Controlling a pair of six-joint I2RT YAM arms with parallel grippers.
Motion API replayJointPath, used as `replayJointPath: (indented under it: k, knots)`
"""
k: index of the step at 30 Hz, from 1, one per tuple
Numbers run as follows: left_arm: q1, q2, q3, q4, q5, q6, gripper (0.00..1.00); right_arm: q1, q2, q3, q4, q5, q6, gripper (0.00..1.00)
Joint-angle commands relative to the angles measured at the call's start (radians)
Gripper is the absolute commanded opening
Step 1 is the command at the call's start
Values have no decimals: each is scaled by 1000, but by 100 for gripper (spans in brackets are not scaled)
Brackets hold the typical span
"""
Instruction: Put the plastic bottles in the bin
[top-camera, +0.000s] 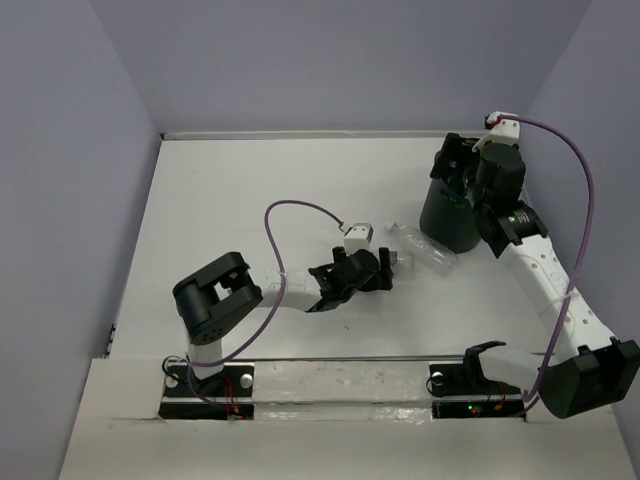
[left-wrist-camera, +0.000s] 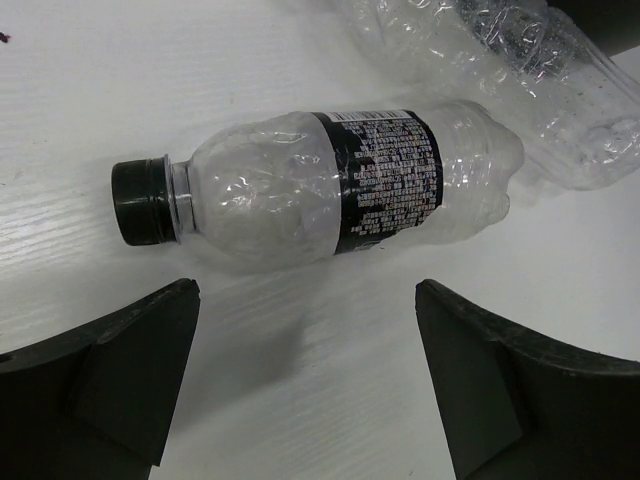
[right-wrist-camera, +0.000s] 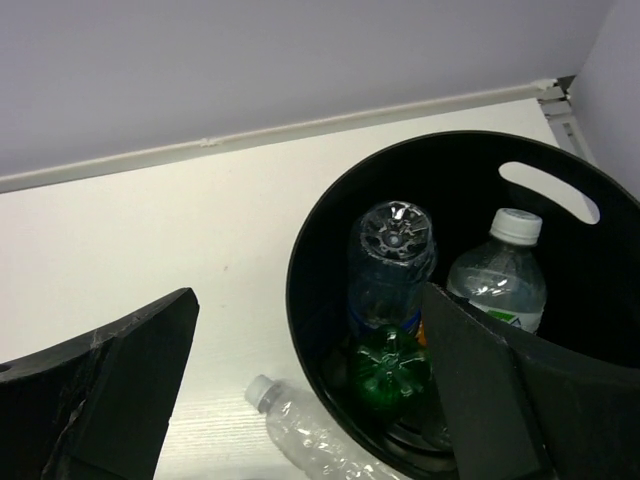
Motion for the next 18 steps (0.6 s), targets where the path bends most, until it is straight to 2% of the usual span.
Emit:
replayJointPath:
  k: [1, 4, 5, 8, 9, 11, 12, 16, 18]
  knots:
    - [-16, -99, 9, 32, -80, 45, 99, -3, -45, -6, -3, -88, 31, 98]
    - [-22, -145, 24, -13, -91, 226, 98, -3, -71, -14, -16, -141, 50, 98]
    - [-28, -174, 20, -12, -92, 352, 98, -3, -85, -15, -21, -155, 57, 98]
    - [-28, -234, 17, -30, -68, 510, 98, -3, -114, -27, -27, -190, 77, 98]
    - [-28, -246, 20, -33, -7, 624, 99, -3, -120, -30, -27, -200, 84, 98]
    - [-28, -251, 58, -85, 52, 720, 99, -3, -128, -40, -24, -227, 99, 98]
    - [-27, -245, 73, -108, 126, 831, 99, -3, -132, -43, -18, -232, 102, 98]
    - [25, -133, 214, -272, 309, 953, 98, -3, -131, -41, -15, -264, 110, 98]
    - [36, -64, 294, -318, 330, 978, 98, -3, -134, -44, -16, -272, 113, 98]
